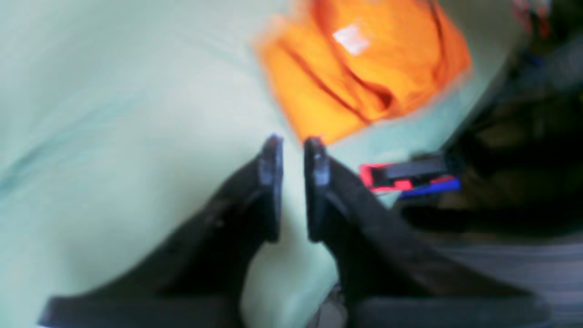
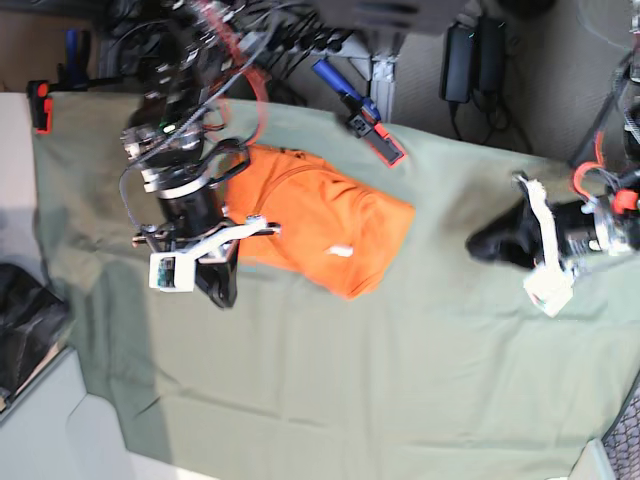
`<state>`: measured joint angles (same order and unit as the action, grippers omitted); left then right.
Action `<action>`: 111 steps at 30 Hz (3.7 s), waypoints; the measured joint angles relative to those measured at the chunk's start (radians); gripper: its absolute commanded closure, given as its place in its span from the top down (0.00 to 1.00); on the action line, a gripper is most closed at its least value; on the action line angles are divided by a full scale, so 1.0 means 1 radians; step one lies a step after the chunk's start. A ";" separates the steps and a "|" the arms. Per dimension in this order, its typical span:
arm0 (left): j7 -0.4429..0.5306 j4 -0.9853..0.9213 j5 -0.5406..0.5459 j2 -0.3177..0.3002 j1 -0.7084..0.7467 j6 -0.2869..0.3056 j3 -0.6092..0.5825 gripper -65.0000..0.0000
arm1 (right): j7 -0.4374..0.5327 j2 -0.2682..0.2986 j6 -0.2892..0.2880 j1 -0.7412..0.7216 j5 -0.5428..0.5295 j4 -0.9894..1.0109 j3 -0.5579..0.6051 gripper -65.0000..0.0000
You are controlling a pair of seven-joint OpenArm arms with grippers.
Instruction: Fold the T-shirt properly
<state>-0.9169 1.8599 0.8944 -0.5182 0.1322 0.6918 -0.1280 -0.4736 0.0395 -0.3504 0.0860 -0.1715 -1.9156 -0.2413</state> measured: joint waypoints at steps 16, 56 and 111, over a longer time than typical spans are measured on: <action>0.394 -0.110 -0.867 0.132 -0.091 -0.044 -0.548 0.00 | -0.003 0.174 0.000 -0.244 -0.061 0.486 0.130 0.00; 0.602 -0.665 -0.895 0.269 -0.584 -0.067 -0.551 0.00 | -0.121 0.103 -0.002 0.161 -0.317 0.185 0.221 0.00; 0.140 -0.664 -0.482 -0.014 0.570 -0.165 0.198 0.00 | -0.208 0.254 -0.005 0.780 -0.383 0.476 -0.180 0.00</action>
<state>-0.7765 1.1961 0.4122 -0.5320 0.7021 0.5270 0.0696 -0.6819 0.2932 -0.3553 0.8658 -0.5545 -1.4395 -0.4217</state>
